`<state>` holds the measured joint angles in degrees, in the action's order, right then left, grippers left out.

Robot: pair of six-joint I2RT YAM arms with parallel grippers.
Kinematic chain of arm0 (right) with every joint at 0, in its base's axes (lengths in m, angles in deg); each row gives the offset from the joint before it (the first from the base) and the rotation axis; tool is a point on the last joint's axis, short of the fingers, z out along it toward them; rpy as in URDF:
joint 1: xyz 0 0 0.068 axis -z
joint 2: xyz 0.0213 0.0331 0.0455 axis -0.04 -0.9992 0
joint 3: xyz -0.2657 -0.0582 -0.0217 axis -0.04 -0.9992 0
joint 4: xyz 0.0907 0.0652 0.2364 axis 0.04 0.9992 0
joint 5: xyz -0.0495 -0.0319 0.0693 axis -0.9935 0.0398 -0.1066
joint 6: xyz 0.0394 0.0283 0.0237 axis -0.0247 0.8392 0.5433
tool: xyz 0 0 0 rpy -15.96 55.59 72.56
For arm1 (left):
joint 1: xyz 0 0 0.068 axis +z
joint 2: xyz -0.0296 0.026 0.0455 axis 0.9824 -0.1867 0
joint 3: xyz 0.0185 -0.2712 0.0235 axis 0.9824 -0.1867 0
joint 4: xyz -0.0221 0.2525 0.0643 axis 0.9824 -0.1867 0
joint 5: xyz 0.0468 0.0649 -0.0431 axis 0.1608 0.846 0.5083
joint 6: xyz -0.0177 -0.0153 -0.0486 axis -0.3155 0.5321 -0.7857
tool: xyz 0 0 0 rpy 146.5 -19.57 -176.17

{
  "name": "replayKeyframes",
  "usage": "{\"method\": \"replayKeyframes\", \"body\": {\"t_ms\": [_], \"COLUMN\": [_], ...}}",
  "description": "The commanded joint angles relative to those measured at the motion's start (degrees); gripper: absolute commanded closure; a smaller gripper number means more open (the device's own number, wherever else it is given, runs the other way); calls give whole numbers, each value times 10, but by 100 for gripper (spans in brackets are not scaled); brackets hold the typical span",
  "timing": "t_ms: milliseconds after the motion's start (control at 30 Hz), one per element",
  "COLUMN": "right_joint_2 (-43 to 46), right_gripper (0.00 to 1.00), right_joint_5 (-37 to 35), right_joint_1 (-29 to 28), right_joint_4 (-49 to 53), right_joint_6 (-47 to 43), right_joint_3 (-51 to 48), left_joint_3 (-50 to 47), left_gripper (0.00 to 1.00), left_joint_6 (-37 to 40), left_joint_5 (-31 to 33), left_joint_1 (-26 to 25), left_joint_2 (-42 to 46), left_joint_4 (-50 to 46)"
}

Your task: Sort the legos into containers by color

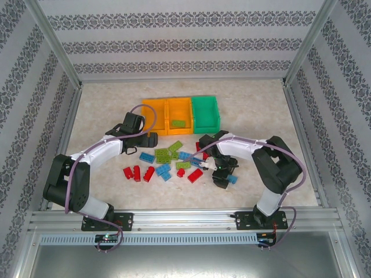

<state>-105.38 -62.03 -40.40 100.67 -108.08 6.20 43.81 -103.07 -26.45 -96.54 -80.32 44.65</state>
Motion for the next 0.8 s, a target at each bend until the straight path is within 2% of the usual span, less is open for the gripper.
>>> {"method": "replayKeyframes", "body": {"t_ms": [0,67,200,333,567,667,767], "right_joint_2": [-17,-14,-5,29,128,139,126], "right_gripper": [34,41,62,77,85,89,88], "right_joint_5": [-7,-4,-6,8,61,103,160], "right_joint_1": [1,5,8,14,58,90,121], "right_joint_4": [-4,-5,-4,-5,-57,-88,-130], "right_joint_6": [-4,-4,-4,-3,9,42,96], "right_joint_3": [-2,-1,-1,11,53,95,142], "left_joint_3": [-11,-15,-19,-19,-11,-7,-3], "left_gripper": [0,0,0,0,0,0,0], "left_joint_6": [12,12,9,6,-6,-15,-19], "left_joint_5": [12,17,23,28,26,22,17], "left_joint_1": [-8,-8,-8,-8,-8,-8,-7], "left_joint_2": [21,25,28,26,18,14,12], "left_joint_4": [15,15,14,13,6,5,5]}}
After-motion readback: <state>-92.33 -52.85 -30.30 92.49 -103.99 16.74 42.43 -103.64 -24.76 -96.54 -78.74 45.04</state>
